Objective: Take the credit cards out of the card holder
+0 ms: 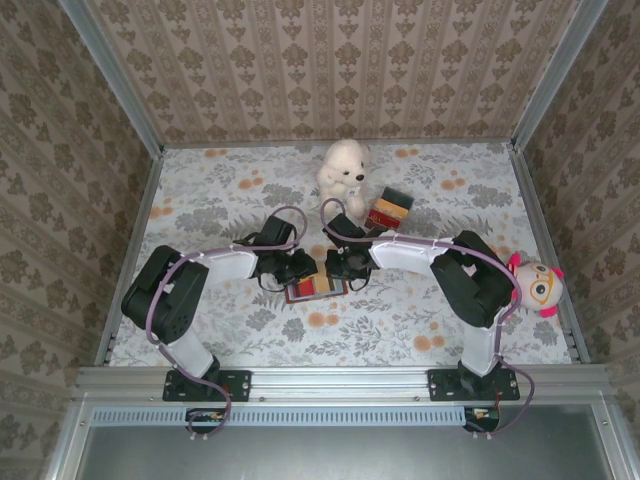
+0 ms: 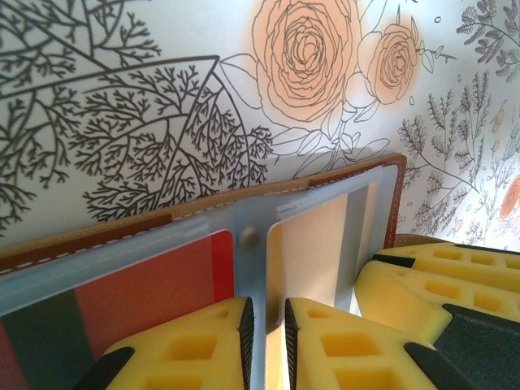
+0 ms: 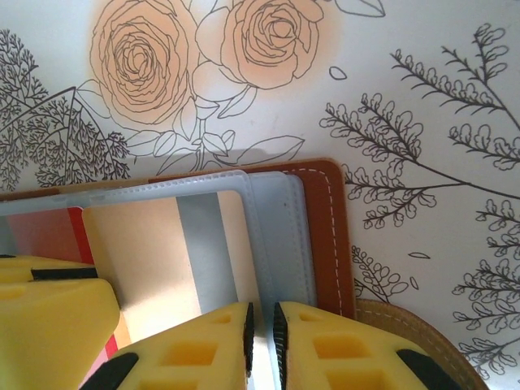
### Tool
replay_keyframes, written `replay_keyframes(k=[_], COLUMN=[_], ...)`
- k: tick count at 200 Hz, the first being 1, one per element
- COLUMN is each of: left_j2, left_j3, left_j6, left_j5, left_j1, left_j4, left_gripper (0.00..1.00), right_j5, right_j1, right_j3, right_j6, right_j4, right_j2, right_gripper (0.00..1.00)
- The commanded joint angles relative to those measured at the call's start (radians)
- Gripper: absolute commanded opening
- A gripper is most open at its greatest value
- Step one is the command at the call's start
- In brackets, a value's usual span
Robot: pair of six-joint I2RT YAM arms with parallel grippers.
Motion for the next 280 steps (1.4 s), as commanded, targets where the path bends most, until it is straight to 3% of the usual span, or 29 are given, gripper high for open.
replay_keyframes(k=[1,143,213,280], left_j2=[0.021,-0.075,-0.097,-0.114], left_j3=[-0.004,-0.108,-0.124,-0.139], left_j6=[0.036,0.040,0.056,0.073], left_j5=[0.018,0.185,0.189,0.174], left_j1=[0.003,0.037,0.039,0.061], left_j4=[-0.033,0.191,0.203,0.159], left_gripper=[0.21,0.14,0.11,0.00], right_j5=[-0.009,0.001,0.004,0.007], right_j1=[-0.004,-0.006,-0.006,-0.007], right_j3=[-0.035,-0.035,-0.033,-0.035], right_j6=[0.020,0.024,0.024,0.025], right_j4=[-0.015,-0.026,-0.031,-0.034], right_j2=[0.034,0.054,0.054,0.046], right_gripper=[0.18,0.16,0.16,0.15])
